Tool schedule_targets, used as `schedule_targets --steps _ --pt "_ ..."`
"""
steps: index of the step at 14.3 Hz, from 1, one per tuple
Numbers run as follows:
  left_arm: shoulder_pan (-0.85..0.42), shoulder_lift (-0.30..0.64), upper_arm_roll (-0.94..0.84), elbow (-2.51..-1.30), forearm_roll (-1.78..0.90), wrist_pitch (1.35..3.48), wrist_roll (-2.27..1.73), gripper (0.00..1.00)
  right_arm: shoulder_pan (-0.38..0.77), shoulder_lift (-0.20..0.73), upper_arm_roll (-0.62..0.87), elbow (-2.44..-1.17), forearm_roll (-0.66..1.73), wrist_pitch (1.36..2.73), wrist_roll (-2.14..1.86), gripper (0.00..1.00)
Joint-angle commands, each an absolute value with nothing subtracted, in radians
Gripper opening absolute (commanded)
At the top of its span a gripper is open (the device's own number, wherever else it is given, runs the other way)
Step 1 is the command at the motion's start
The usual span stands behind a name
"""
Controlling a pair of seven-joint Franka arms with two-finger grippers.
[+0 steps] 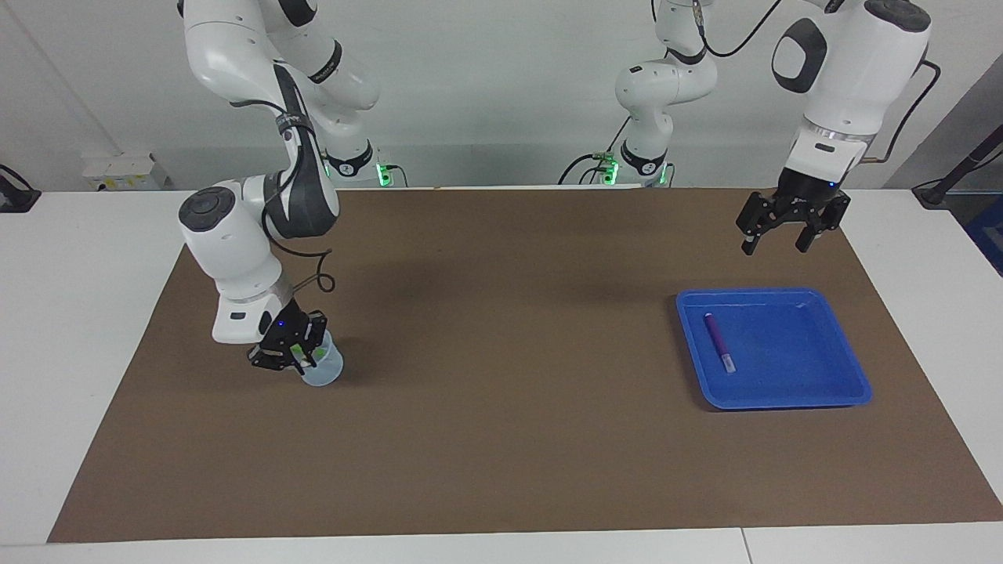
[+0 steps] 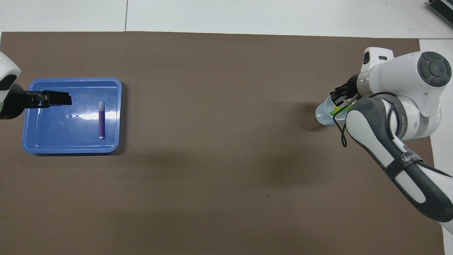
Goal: Right arm passes pens to left for tray arrangement
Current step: 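Grasp the yellow pen from the cup with the right gripper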
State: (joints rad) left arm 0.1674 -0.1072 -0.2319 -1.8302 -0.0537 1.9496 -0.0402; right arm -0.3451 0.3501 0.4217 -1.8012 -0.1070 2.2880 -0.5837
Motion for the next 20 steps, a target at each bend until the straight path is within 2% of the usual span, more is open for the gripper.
schedule_targets --steps 1,7,13,20 --pt "0.156 -0.104 -0.232 -1.824 -0.041 1.927 -0.052 1.0 -0.367 0.36 0.434 -1.801 -0.12 2.273 -0.6 0.0" --pt "0.163 -0.12 -0.23 -1.845 -0.043 1.896 -0.089 1.0 -0.347 0.347 0.452 -1.697 -0.113 2.122 -0.595 0.0" --pt "0.164 -0.135 -0.232 -1.865 -0.099 1.841 -0.259 1.0 -0.348 0.322 0.569 -1.597 -0.109 2.002 -0.566 0.0" --pt "0.17 -0.152 -0.232 -1.891 -0.276 1.825 -0.509 0.98 -0.347 0.287 0.683 -1.565 -0.109 1.96 -0.443 0.0"
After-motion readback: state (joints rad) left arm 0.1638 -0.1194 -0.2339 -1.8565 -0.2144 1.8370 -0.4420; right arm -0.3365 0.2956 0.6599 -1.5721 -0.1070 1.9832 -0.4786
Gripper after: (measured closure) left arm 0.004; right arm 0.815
